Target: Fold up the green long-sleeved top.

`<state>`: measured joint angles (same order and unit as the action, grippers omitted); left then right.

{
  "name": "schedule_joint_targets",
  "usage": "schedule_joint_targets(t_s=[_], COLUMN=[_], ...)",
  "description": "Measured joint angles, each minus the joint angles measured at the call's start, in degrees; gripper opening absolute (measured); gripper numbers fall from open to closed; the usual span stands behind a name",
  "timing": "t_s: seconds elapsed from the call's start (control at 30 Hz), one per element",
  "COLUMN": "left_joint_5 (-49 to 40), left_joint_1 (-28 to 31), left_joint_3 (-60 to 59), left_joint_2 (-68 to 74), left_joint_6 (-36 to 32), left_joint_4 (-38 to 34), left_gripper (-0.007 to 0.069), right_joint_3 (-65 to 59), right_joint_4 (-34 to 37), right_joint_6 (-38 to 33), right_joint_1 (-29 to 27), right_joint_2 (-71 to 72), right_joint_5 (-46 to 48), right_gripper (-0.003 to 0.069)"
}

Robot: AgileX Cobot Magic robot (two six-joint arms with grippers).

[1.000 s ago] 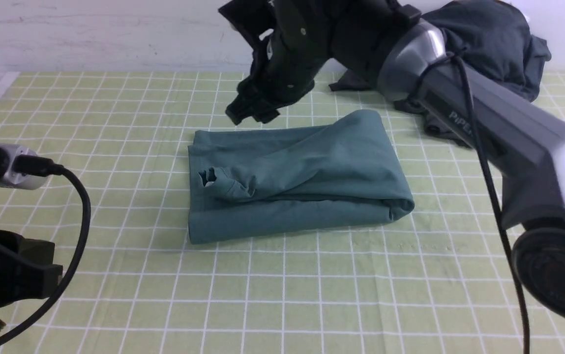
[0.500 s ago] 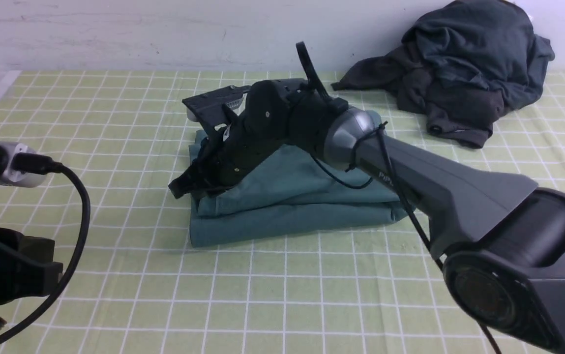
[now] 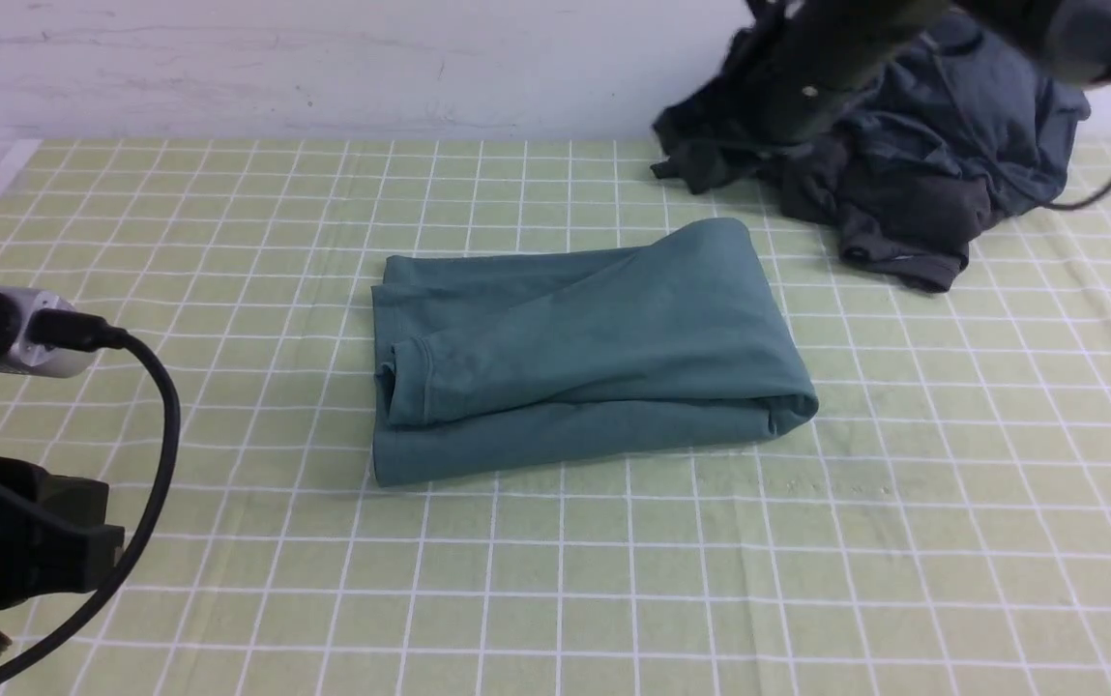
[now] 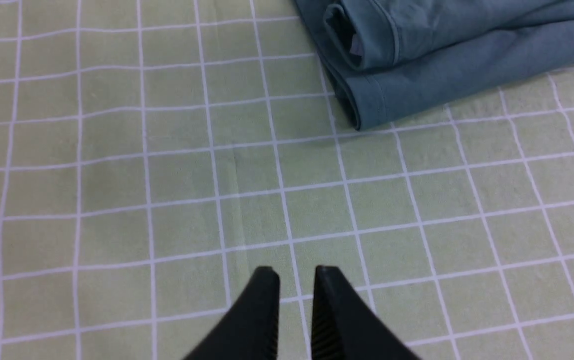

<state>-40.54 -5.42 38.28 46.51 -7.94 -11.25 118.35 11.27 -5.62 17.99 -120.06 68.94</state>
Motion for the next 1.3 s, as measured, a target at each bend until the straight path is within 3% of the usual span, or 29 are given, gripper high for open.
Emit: schedule_joint_targets(t_s=[0.17,0.27,0.4,0.5,0.67,0.73,0.97,1.2,1.3], left_joint_5=[0.0,0.0,0.0,0.0,0.0,-0.1,-0.5,-0.4,0.0], left_joint_1=[0.0,0.0,0.0,0.0,0.0,0.0,0.0,0.0,0.0], left_joint_3=[0.0,0.0,0.0,0.0,0.0,0.0,0.0,0.0,0.0], left_joint_2=[0.0,0.0,0.0,0.0,0.0,-0.1,-4.1,-9.3,-11.0], left_joint_6=[0.0,0.0,0.0,0.0,0.0,0.0,0.0,-0.1,-0.9], left_joint_4=[-0.4,-1.2,-1.6,-1.6,-1.6,-1.6,-1.1,0.6,1.3], left_gripper=[0.0091,0.0091,0.0091,0.0091,0.0091,0.0091,0.0091,0.0091,0.0091], right_joint_3=[-13.8,-18.8,-23.5,-25.7,-26.6,-26.7,-33.5,-38.0,-37.7], right_joint_4=[-0.1,-0.1,1.4,3.4,5.5,5.8,2.8,-4.7,-6.8], right_joint_6=[-0.1,-0.1,-0.1,-0.1,-0.1,-0.1,-0.9,-0.5,1.3], right_joint_1=[-4.8,-5.7,-5.7,-5.7,-5.6,-5.6,-2.6,-0.9,-0.9], right_joint_2=[0.1,0.1,0.1,0.1,0.1,0.3,6.6,9.4,9.4], right_joint_5=[0.4,-1.6,-6.4,-10.6,-12.6,-12.2,-11.6,-18.7,-19.2], right_gripper=[0.0365,0.0411,0.0416,0.0361,0.0104,0.0052,0.0048,0.0048,0.0089])
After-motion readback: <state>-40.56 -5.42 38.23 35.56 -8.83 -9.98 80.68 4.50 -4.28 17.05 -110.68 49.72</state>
